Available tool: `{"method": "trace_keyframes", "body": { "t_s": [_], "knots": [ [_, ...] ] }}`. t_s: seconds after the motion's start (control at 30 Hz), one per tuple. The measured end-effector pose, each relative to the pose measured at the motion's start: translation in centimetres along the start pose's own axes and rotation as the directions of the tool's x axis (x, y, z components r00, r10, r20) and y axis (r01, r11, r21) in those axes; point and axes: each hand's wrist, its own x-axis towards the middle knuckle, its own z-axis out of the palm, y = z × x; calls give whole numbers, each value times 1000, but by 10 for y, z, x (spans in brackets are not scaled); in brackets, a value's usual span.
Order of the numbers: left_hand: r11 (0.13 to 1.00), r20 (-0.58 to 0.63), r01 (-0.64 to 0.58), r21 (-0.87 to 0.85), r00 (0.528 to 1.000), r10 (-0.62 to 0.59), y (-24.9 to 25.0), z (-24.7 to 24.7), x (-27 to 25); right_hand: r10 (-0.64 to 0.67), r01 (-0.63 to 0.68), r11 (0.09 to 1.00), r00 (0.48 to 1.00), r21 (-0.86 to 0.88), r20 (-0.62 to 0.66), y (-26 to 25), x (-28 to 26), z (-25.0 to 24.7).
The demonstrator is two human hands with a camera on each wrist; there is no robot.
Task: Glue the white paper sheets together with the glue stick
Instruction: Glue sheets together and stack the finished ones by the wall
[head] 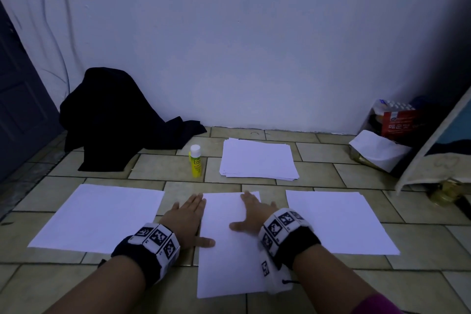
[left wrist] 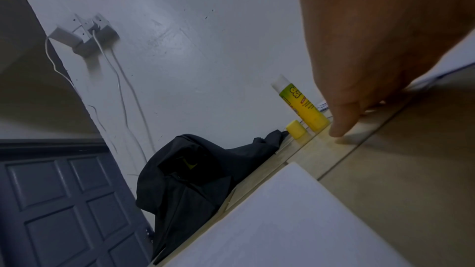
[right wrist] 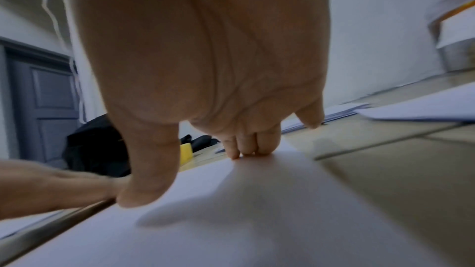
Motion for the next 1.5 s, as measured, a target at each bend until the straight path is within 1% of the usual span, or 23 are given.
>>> {"method": "trace_keyframes", "body": {
  "t_s": [0.13, 0.23, 0.3, 0.37, 0.47, 0.53, 0.63, 0.7, 0.77, 0.87, 0.9, 0.97, 1.07, 1.2, 1.3, 1.4, 1.5],
  "knots": [
    [997, -26, 6, 81, 1000, -3, 1, -3, -1, 22, -22, 999, 1000, -45, 2, 9, -2, -8],
    [996, -64, 12, 83, 998, -7, 0, -5, -2, 64, -69, 997, 992, -40, -108, -2, -3, -8],
    [998, -140, 16, 55, 990, -8, -1, -9, -2, 62, -90, 988, 976, -125, -209, -10, -6, -5],
    [999, -192, 15, 32, 981, -9, -1, -13, -3, 38, -88, 978, 966, -188, -258, -19, -9, -1],
    [994, -215, 7, 108, 976, 16, -3, -18, -8, 28, -66, 987, 970, -148, -241, -31, -7, 8],
    [993, -225, -14, 118, 973, 40, -7, -19, -10, 22, -55, 990, 970, -129, -244, -39, -5, 12],
    [996, -218, -77, -33, 974, 68, -15, -14, -8, 3, -32, 986, 984, -162, -176, -48, -3, 15],
    [991, -200, -111, -76, 975, 94, -14, -10, -8, -41, 6, 980, 985, -201, -169, -53, -1, 16],
    [993, -167, -107, -51, 981, 98, -12, -7, -8, -100, 63, 971, 983, -231, -151, -54, 2, 18],
    [998, -46, -66, -22, 997, 65, -17, -3, -5, -184, 161, 956, 980, -244, -75, -47, 4, 13],
    [998, -12, -60, -23, 998, 60, -21, -2, -3, -201, 184, 953, 979, -239, -47, -41, 3, 10],
    [997, 8, -65, -39, 998, 66, -28, -2, 0, -212, 207, 954, 977, -217, 0, -24, 1, 4],
    [996, -19, -77, -41, 997, 76, -34, -2, 3, -175, 179, 966, 984, -184, 37, 9, -2, -3],
    [993, -86, -117, -12, 990, 115, -30, -4, 4, -78, 92, 974, 994, -209, 73, 52, -7, -12],
    [991, -122, -129, 47, 984, 134, -26, -3, 5, -50, 64, 974, 996, -219, 69, 66, -7, -14],
    [991, -76, -120, 61, 989, 125, -25, -2, 8, -39, 49, 974, 998, -221, 49, 65, -5, -12],
    [990, 4, -138, -34, 990, 138, -28, -1, 10, -9, 12, 984, 1000, -180, 19, 60, -7, -11]
  ]
}}
